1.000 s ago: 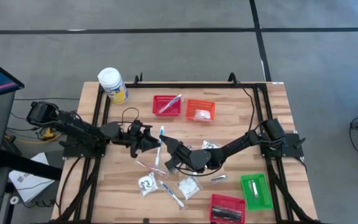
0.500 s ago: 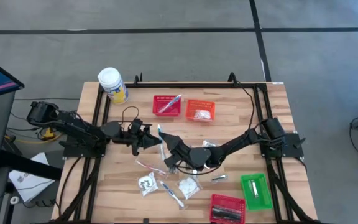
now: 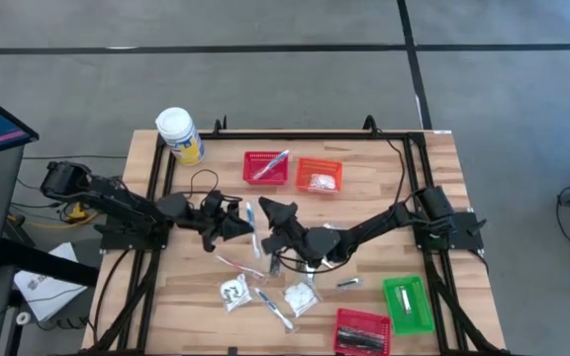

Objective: Pick & Place Travel size toiletries
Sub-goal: Put the blue toothbrush into the top red bin

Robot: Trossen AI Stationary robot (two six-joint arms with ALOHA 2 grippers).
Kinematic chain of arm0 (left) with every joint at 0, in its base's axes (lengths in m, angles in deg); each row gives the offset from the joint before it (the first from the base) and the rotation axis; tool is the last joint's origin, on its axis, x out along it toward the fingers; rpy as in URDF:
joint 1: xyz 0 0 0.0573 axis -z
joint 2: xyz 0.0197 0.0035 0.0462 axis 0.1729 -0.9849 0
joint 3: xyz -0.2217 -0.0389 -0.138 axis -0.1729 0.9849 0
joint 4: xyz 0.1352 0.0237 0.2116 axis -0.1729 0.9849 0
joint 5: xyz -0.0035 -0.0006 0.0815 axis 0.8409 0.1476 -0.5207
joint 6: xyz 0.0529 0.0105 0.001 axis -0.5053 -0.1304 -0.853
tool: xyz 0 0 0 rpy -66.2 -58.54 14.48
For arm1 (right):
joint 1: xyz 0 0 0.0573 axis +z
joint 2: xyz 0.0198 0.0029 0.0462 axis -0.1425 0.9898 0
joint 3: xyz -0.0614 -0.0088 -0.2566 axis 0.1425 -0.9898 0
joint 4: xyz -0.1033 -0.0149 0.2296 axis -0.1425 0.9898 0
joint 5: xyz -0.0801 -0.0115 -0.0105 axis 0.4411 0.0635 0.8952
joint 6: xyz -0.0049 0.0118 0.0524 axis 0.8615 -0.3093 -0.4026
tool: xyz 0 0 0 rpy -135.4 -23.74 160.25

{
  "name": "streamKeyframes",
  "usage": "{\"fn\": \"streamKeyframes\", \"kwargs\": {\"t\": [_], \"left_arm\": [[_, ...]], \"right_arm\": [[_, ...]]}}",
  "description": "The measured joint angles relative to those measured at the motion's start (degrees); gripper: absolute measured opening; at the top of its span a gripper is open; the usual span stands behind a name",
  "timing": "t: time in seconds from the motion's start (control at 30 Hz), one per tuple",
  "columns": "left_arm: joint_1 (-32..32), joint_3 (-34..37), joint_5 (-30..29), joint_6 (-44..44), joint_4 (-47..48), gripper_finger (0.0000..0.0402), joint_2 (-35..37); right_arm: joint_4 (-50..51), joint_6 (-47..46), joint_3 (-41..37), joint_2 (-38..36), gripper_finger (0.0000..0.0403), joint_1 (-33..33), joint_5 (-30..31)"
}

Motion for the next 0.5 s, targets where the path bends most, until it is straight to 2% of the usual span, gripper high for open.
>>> {"fn": "streamKeyframes", "kwargs": {"t": [0.17,0.33,0.5], "left_arm": [[1.1,-0.1,-0.1,-2.0,-0.8,0.0006,1.3],[1.1,0.0,-0.6,-3.8,-0.5,0.0006,2.0],[1.0,0.0,-1.1,-4.9,-0.5,0.0006,2.1]], "right_arm": [[-0.2,0.0,0.0,0.0,0.0077,-0.1,0.7],[-7.4,0.0,-0.1,-0.2,0.0077,-0.5,3.7],[-11.4,-2.0,-1.0,-1.8,0.0077,0.1,4.0]]}}
